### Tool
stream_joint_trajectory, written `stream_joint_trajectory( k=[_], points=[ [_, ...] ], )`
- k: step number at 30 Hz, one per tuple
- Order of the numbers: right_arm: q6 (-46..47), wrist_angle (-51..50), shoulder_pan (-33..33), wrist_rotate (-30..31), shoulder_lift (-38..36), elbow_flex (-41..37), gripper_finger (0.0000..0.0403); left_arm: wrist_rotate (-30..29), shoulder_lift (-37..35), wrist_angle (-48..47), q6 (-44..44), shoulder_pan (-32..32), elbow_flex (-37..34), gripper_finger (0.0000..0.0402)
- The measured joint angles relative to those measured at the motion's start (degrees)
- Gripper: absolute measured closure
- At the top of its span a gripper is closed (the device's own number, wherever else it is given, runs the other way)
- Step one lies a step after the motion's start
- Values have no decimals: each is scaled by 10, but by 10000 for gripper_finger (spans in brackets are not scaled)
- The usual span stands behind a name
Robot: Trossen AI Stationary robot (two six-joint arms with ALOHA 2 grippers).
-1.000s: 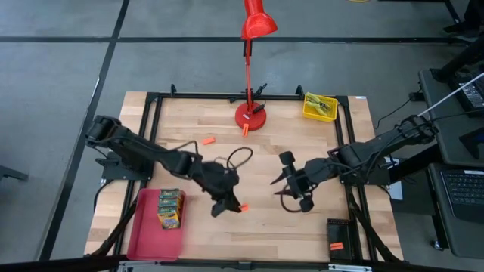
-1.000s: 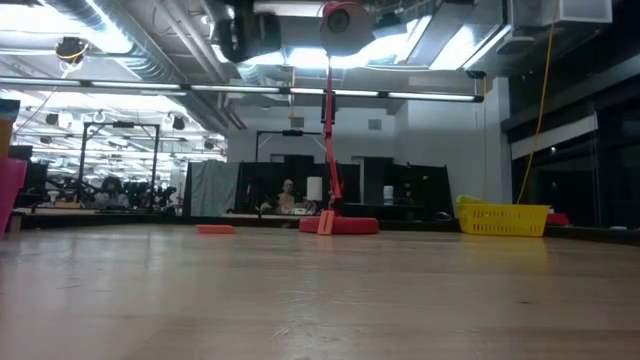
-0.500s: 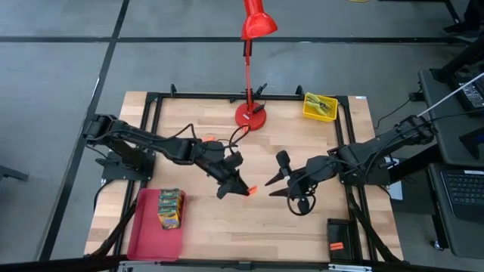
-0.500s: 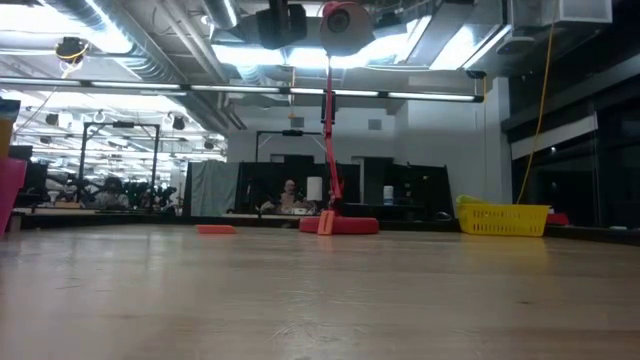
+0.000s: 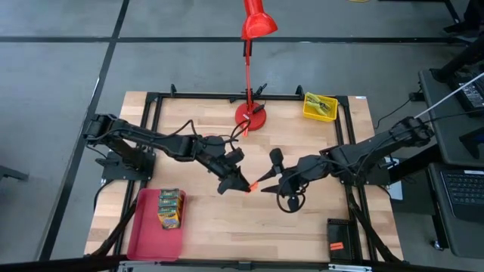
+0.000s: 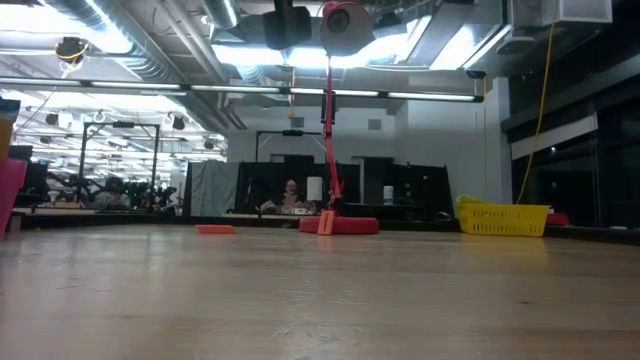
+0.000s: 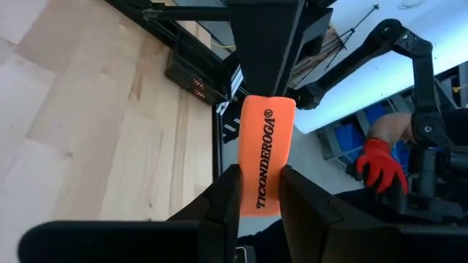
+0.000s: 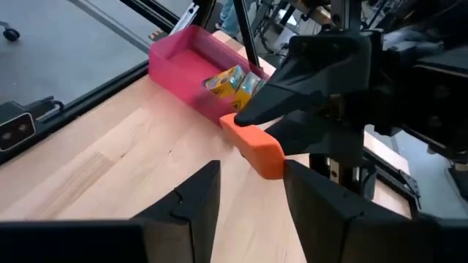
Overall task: Pick & Place School Supplies
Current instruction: Put the orange eraser into the black bin
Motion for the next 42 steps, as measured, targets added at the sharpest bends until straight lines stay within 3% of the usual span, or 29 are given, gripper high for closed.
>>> stream_joint_trajectory(
  k=[33, 37, 42],
  points=[
    [-10, 74, -9, -14, 44, 0, 251, 2, 0, 18, 5, 7, 0, 327],
    [-11, 76, -9, -19, 44, 7, 277, 2, 0, 18, 5, 6, 0, 327],
    [-12, 73, -8, -22, 44, 7, 347, 4, 0, 18, 5, 6, 0, 327]
  ],
)
